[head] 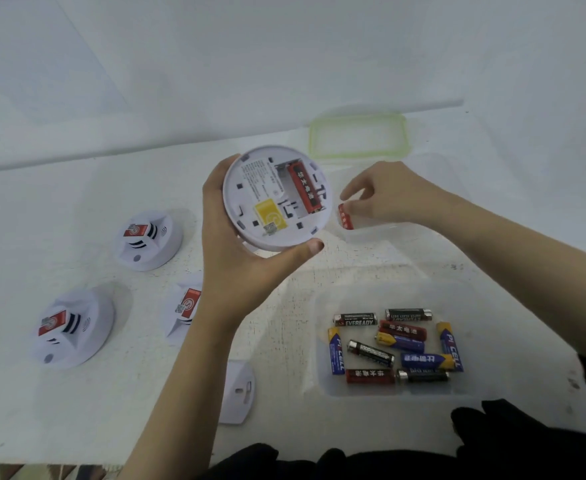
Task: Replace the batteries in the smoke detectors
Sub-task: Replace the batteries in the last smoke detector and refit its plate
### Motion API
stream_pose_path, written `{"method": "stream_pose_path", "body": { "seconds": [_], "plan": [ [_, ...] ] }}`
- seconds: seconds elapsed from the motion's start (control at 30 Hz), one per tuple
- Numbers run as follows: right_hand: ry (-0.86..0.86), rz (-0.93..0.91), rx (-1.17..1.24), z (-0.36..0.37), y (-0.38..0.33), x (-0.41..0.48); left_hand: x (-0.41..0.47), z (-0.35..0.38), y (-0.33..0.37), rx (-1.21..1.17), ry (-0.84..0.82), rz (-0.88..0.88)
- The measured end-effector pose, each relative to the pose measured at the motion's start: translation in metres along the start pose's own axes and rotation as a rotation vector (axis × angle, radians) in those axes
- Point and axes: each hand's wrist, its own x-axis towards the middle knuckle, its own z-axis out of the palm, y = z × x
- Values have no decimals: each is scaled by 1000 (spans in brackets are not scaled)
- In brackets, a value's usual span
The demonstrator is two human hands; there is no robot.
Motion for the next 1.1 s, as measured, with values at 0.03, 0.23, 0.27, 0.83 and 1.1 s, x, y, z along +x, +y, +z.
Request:
{"method": "stream_pose_path", "body": {
  "seconds": [0.03,0.23,0.27,0.83,1.1],
  "plan": [
    [-2,16,-36,1,-3,2,-1,-1,0,4,5,-6],
    [3,28,-98,6,-12,5,-4,-3,-6,29,-7,-19],
    [-4,22,-64,6,-11,4,-4,-3,-7,33,-8,-21],
    [619,-819,310,4,-43,-88,-14,-2,7,56,2,44],
    [581,-953,158,25,-38,-97,-27,-11,13,16,-55,68]
  ]
}}
